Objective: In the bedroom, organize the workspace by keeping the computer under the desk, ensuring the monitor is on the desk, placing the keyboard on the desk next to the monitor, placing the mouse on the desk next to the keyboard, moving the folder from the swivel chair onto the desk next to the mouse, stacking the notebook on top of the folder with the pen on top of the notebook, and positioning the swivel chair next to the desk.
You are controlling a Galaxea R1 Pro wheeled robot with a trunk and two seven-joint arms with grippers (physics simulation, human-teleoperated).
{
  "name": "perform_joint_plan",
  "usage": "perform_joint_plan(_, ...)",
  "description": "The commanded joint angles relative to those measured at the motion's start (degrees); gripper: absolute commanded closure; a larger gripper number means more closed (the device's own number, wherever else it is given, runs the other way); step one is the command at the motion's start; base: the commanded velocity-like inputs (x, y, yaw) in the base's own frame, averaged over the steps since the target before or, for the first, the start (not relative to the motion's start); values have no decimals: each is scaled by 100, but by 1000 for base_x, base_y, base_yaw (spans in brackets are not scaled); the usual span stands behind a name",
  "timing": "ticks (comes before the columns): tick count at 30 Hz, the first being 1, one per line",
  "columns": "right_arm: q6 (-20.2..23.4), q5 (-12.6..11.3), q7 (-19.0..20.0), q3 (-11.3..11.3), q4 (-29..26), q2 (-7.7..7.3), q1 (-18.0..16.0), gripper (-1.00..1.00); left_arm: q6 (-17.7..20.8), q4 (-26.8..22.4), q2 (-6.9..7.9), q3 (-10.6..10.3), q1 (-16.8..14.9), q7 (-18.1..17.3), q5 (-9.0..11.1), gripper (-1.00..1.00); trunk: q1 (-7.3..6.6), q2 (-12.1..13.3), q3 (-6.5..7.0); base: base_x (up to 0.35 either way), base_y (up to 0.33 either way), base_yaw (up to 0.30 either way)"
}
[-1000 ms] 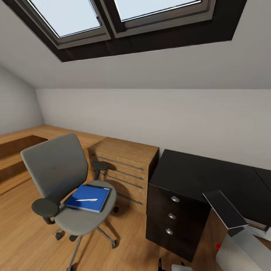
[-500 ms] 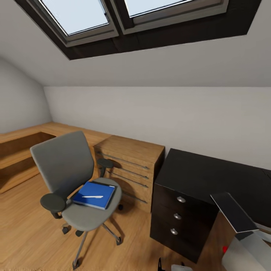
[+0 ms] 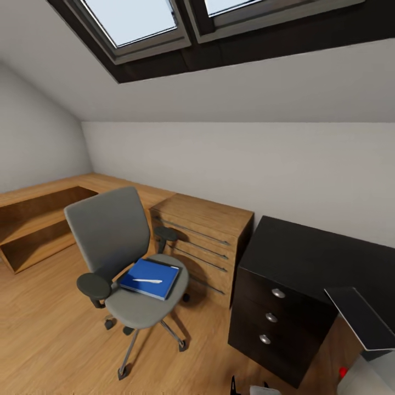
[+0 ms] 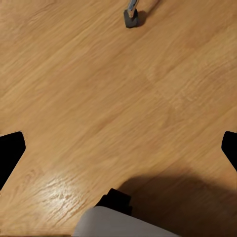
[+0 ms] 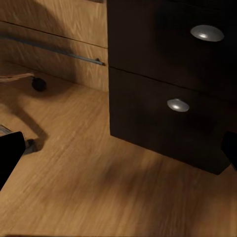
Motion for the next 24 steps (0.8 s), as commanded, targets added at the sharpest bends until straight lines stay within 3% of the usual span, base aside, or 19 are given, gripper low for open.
perform_joint_plan(1, -11, -19, -47, 50, -1, 0, -6, -100, -32, -8, 7, -48, -9, 31, 53, -100, 0, -4, -13, 0, 0, 169)
perform_joint_plan(24, 14, -9, -47, 60, -1, 4, -6, -100, -32, -8, 7, -48, -5, 29, 53, -100, 0, -4, -180, 0, 0, 170)
